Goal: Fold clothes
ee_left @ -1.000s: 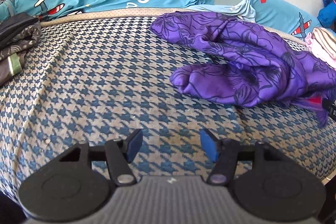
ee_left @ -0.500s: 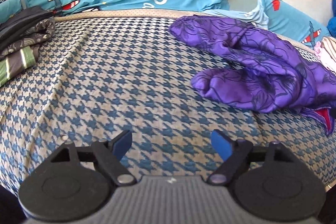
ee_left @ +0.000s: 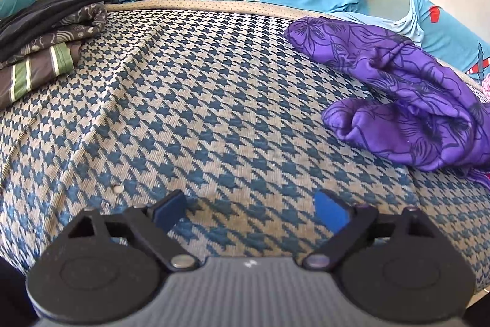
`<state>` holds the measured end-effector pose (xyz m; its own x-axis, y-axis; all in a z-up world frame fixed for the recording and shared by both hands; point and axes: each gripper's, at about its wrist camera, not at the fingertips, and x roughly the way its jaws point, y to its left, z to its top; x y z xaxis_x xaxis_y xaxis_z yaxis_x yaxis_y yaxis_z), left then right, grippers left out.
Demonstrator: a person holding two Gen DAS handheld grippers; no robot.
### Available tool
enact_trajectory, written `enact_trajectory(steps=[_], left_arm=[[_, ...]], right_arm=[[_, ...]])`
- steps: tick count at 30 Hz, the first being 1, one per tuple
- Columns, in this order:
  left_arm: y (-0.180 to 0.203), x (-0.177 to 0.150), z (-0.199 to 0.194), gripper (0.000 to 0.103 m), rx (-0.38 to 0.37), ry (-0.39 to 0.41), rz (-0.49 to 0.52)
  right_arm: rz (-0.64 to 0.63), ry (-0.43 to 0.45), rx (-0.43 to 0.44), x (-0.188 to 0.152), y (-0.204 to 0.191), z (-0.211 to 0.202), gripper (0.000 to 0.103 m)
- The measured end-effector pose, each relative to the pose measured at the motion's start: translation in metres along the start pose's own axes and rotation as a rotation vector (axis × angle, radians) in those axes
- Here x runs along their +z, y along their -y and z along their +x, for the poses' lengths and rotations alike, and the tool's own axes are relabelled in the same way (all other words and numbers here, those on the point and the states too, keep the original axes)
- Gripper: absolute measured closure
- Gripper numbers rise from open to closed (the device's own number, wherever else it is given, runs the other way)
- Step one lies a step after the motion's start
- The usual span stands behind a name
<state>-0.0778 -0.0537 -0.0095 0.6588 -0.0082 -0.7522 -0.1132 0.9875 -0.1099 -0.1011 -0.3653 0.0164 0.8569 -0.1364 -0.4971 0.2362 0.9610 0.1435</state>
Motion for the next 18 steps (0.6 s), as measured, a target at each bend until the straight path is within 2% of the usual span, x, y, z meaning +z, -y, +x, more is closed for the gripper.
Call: enact_trajectory(steps=[9, 12, 16, 18], left_arm=[[0.007, -0.003, 0.004, 0.005, 0.016, 0.001, 0.027], [0.006, -0.002, 0.004, 0.005, 0.012, -0.001, 0.02], [0.004, -0.001, 0.004, 0.005, 0.006, -0.003, 0.015], [0.004, -0.001, 0.003, 0.005, 0.005, -0.004, 0.015]], right_arm=[[-0.136, 0.061, 0.078, 0.001, -0.024, -0.009, 0.071], [-0.192, 0.054, 0.107, 0.001, -0.033, -0.005, 0.071], [-0.32, 0.045, 0.093, 0.002, -0.05, 0.005, 0.071], [-0.38, 0.057, 0.084, 0.001, -0.057, 0.008, 0.065]])
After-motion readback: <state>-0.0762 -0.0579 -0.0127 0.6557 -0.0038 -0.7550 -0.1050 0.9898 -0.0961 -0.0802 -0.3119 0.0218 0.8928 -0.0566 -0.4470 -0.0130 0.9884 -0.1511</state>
